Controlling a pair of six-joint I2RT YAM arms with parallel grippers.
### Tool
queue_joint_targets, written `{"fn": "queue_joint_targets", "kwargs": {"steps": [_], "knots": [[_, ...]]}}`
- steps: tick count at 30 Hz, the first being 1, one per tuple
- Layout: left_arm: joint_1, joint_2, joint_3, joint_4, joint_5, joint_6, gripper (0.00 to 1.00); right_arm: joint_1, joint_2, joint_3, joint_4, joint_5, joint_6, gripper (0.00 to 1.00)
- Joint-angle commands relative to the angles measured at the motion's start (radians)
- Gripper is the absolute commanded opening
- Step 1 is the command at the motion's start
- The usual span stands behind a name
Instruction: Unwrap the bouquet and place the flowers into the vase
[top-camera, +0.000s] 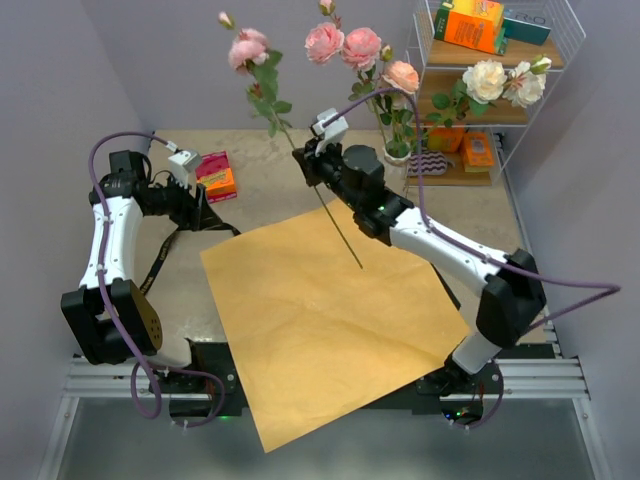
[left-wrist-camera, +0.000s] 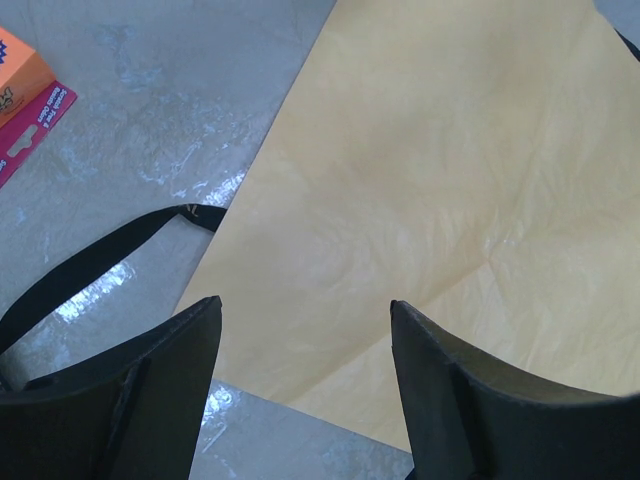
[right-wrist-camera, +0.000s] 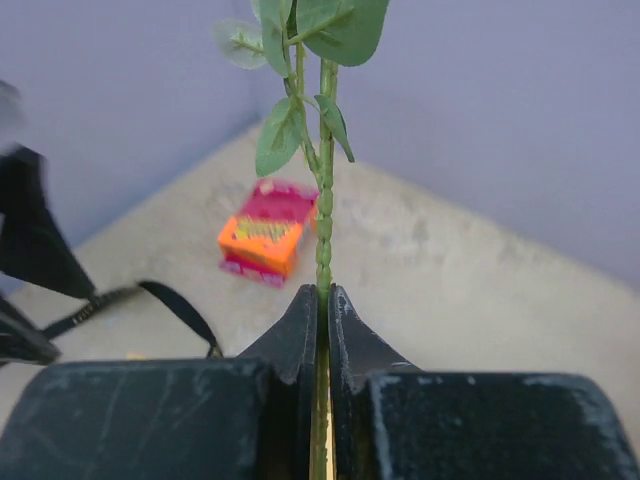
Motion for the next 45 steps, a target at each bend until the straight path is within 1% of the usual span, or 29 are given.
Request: {"fn": "queue_joint_targets", "kwargs": {"steps": [1,2,3,7,9,10,11,12,13,14,16,17,20,24,27,28,31,36,45], "knots": [[0.003,-0.034,0.043,-0.001,0.013,0.002,0.73,0.014,-0.157,-0.015,0.179,-0.134,-0.212,0.0],[0.003,-0.035,0.044,-0.002,0.013,0.002,0.73,0.013,-0.198,0.003,0.162,-0.155,-0.225,0.0],[0.003,-0.037,0.045,-0.002,0.01,0.002,0.73,0.013,-0.221,0.055,0.141,-0.171,-0.259,0.0],[0.003,-0.034,0.054,-0.007,0.01,0.002,0.73,0.016,-0.302,0.146,0.156,-0.139,-0.339,0.0],[0.003,-0.034,0.057,-0.01,0.012,0.004,0.73,0.016,-0.33,0.163,0.208,-0.084,-0.417,0.0],[0.003,-0.034,0.059,-0.009,0.01,0.004,0.73,0.016,-0.339,0.154,0.249,-0.026,-0.439,0.0],[0.001,-0.032,0.059,-0.006,0.007,0.004,0.73,0.01,-0.345,0.142,0.354,0.005,-0.469,0.0],[0.003,-0.031,0.059,-0.007,0.007,0.004,0.73,0.002,-0.35,0.114,0.414,0.033,-0.533,0.0],[0.003,-0.029,0.06,-0.009,0.006,0.005,0.73,-0.007,-0.347,0.103,0.47,0.048,-0.558,0.0],[0.003,-0.026,0.06,-0.009,0.007,0.005,0.73,-0.035,-0.341,0.097,0.567,0.082,-0.572,0.0],[0.003,-0.023,0.065,-0.009,0.007,0.005,0.73,-0.076,-0.32,0.109,0.64,0.084,-0.562,0.0],[0.003,-0.019,0.067,-0.009,0.009,0.005,0.73,-0.111,-0.306,0.117,0.666,0.113,-0.557,0.0],[0.001,-0.009,0.073,-0.01,0.012,0.007,0.73,-0.161,-0.26,0.138,0.749,0.145,-0.563,0.0],[0.003,0.001,0.083,-0.01,0.012,0.014,0.73,-0.182,-0.203,0.161,0.847,0.2,-0.61,0.0],[0.001,0.014,0.096,-0.015,0.016,0.019,0.73,-0.19,-0.165,0.16,0.942,0.229,-0.643,0.0],[0.003,0.017,0.1,-0.016,0.018,0.019,0.73,-0.193,-0.155,0.155,1.003,0.255,-0.647,0.0],[0.003,0.027,0.111,-0.019,0.018,0.028,0.73,-0.194,-0.109,0.152,1.08,0.292,-0.676,0.0],[0.003,0.05,0.119,-0.027,0.009,0.042,0.73,-0.208,-0.045,0.152,1.14,0.314,-0.725,0.0],[0.003,0.07,0.122,-0.035,0.019,0.059,0.73,-0.254,0.026,0.141,1.205,0.329,-0.738,0.0]]}}
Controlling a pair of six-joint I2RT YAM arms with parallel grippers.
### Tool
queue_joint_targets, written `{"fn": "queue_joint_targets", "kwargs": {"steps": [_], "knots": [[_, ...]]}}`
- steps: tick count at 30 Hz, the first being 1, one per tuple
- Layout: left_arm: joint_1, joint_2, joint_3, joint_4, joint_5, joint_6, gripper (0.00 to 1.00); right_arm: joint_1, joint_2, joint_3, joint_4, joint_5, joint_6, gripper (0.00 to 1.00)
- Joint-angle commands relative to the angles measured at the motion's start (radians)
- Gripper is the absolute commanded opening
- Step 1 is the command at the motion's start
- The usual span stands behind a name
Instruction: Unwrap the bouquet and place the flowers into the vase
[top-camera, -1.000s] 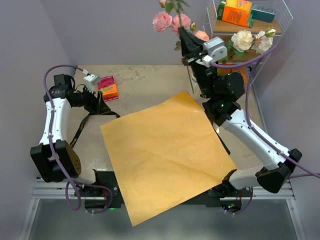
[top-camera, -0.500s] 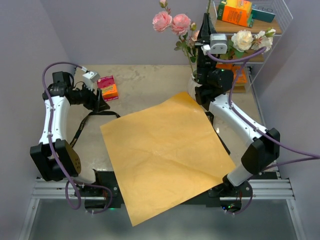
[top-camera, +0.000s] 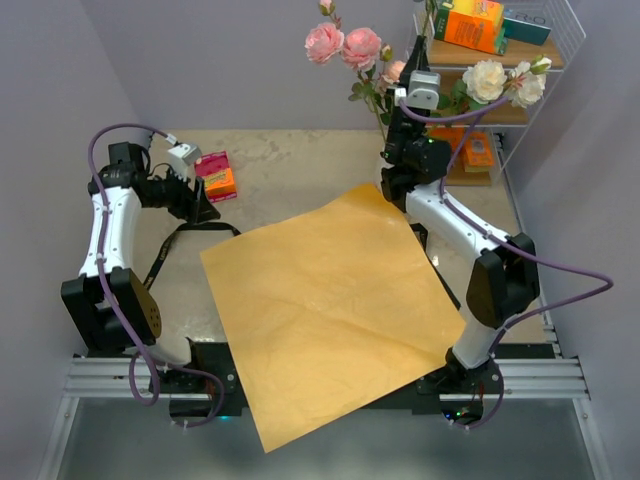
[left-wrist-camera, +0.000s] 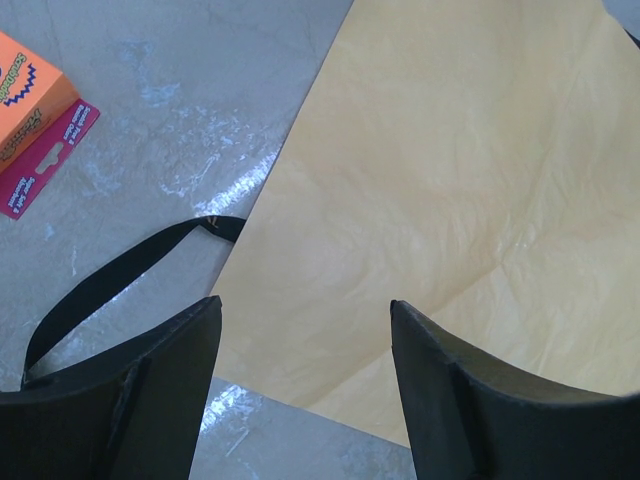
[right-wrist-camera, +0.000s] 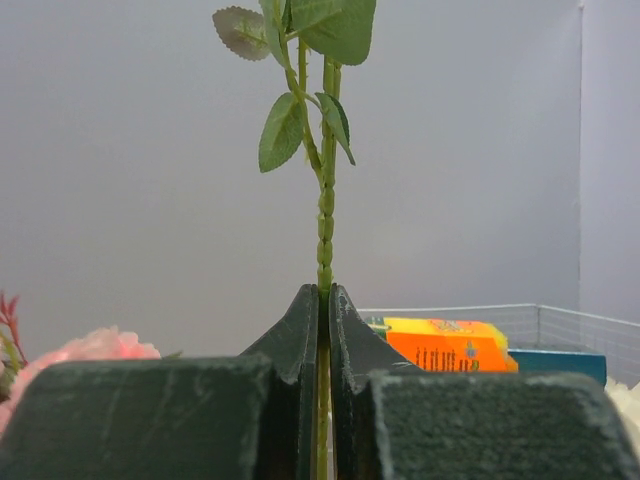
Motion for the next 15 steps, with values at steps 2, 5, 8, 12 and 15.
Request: {"fn": "queue_joint_targets", "kwargs": {"steps": [2,5,8,12,15], "knots": [[0.001,0.005,0.036,-0.009,0.027,0.034,0.73,-0.027,0.016,0.014,0.171,0.022,-0.03,0.0],[0.003,0.014,0.026,-0.008,0.026,0.039,0.73,-0.037,0.032,0.013,0.191,0.027,-0.033,0.0],[0.003,0.025,0.027,-0.016,0.024,0.048,0.73,-0.041,0.038,0.004,0.199,0.03,-0.019,0.0],[0.003,0.026,0.029,-0.016,0.021,0.051,0.73,-0.044,0.052,0.002,0.202,0.034,-0.016,0.0],[0.001,0.026,0.029,-0.014,0.021,0.051,0.73,-0.044,0.044,-0.016,0.199,0.062,0.008,0.0]]}}
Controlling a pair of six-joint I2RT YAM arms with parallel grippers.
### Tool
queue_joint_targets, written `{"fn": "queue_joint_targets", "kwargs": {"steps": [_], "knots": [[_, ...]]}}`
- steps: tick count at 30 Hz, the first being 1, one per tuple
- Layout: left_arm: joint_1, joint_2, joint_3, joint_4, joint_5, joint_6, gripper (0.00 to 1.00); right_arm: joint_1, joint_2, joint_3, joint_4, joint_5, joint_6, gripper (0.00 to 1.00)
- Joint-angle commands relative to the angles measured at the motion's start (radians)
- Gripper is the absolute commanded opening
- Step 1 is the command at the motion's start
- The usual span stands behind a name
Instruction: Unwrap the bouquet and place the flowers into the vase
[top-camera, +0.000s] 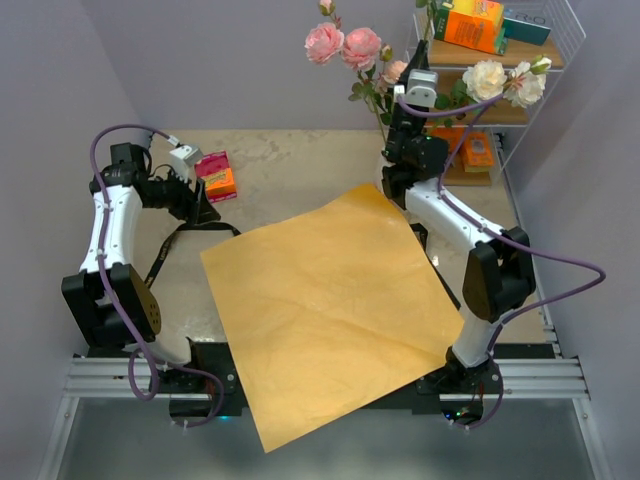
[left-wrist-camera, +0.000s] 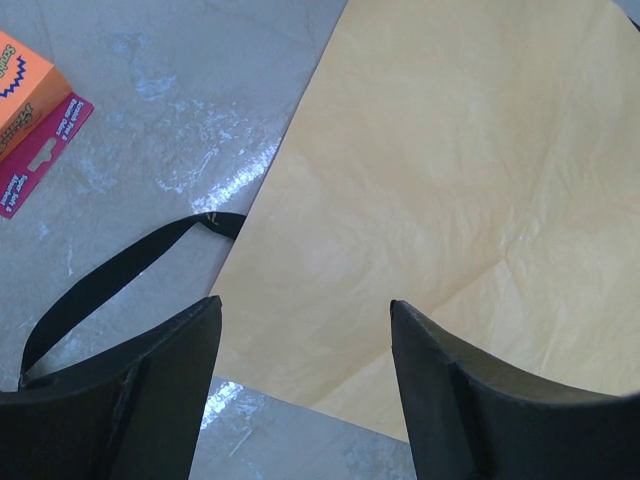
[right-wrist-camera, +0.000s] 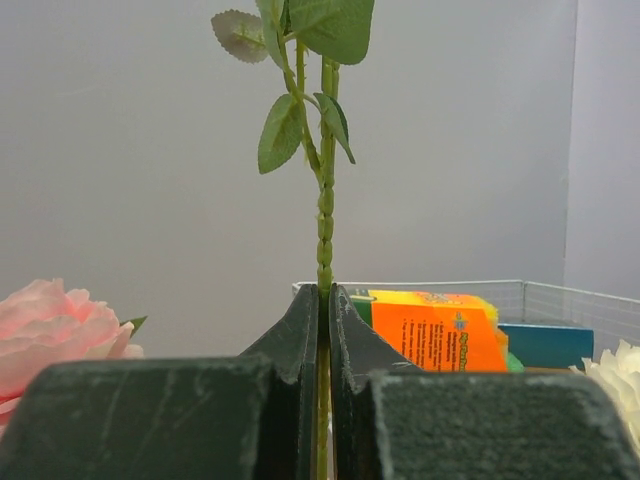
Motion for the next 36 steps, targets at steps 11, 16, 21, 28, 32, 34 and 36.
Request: {"fn": "queue_joint_targets", "kwargs": {"steps": [11,16,21,28,32,34,36], "knots": [[0.003,-0.012,0.027,-0.001,0.041,0.005,0.73,0.021,-0.179,-0.263,0.116,0.068,0.147,0.5],[0.001,-0.023,0.033,-0.003,0.047,-0.007,0.73,0.072,-0.257,-0.37,0.109,0.083,0.141,0.62],[0.003,-0.043,0.019,-0.001,0.048,-0.015,0.73,0.147,-0.344,-0.414,-0.049,0.06,0.135,0.73],[0.003,-0.07,-0.012,0.025,0.038,-0.044,0.74,0.229,-0.482,-0.297,-0.747,0.038,0.38,0.99],[0.003,-0.079,-0.044,0.043,0.03,-0.041,0.73,0.23,-0.609,-0.331,-1.027,0.059,0.601,0.99],[0.001,-0.079,-0.062,0.059,0.018,-0.047,0.74,0.229,-0.684,-0.363,-1.168,0.016,0.719,0.99],[0.003,-0.073,-0.068,0.057,0.013,-0.041,0.74,0.233,-0.728,-0.392,-1.26,-0.029,0.771,0.99]]}}
